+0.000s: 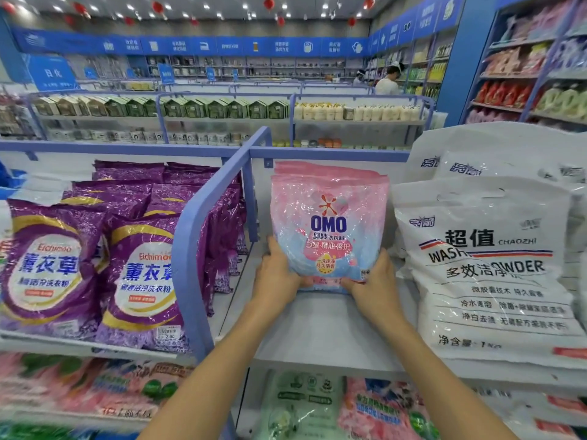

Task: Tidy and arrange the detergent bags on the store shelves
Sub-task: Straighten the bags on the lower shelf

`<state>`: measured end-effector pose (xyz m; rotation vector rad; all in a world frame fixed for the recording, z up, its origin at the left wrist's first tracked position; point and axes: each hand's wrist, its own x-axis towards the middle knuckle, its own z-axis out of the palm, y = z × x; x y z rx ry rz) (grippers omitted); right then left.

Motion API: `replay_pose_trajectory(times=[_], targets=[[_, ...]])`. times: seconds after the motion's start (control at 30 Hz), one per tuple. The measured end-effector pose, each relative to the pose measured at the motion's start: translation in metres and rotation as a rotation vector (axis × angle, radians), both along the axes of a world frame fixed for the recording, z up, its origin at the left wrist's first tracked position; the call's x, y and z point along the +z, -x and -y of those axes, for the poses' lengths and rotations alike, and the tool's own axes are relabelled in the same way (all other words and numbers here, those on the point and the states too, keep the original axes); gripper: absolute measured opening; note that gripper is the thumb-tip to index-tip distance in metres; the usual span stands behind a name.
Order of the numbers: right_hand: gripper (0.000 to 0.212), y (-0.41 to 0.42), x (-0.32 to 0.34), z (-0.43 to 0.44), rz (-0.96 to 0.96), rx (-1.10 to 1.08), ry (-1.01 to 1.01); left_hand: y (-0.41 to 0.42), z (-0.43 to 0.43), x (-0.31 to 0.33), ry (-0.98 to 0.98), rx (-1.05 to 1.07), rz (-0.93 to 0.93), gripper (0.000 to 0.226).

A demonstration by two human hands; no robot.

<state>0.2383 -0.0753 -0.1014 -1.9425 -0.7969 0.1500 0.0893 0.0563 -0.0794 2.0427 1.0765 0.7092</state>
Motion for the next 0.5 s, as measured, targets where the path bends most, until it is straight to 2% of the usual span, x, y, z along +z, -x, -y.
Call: replay_pose_trajectory(times=[0.1,0.27,0.5], targets=[[0.081,0.015,-0.002,0.008,0.091,-0.078,0.057,0.005,0.007,-0.004,0.010,-0.023,0.035,0.098],[0.092,0.040,-0.002,0.021,0.212,-0.089,0.125,0.011,0.018,-0.010,-0.079,-0.059,-0.039,0.100],[0.062,0.068,-0.004,0.079,0.299,0.027,0.348,0.052,0.052,-0.017,-0.221,-0.194,-0.225,0.081]])
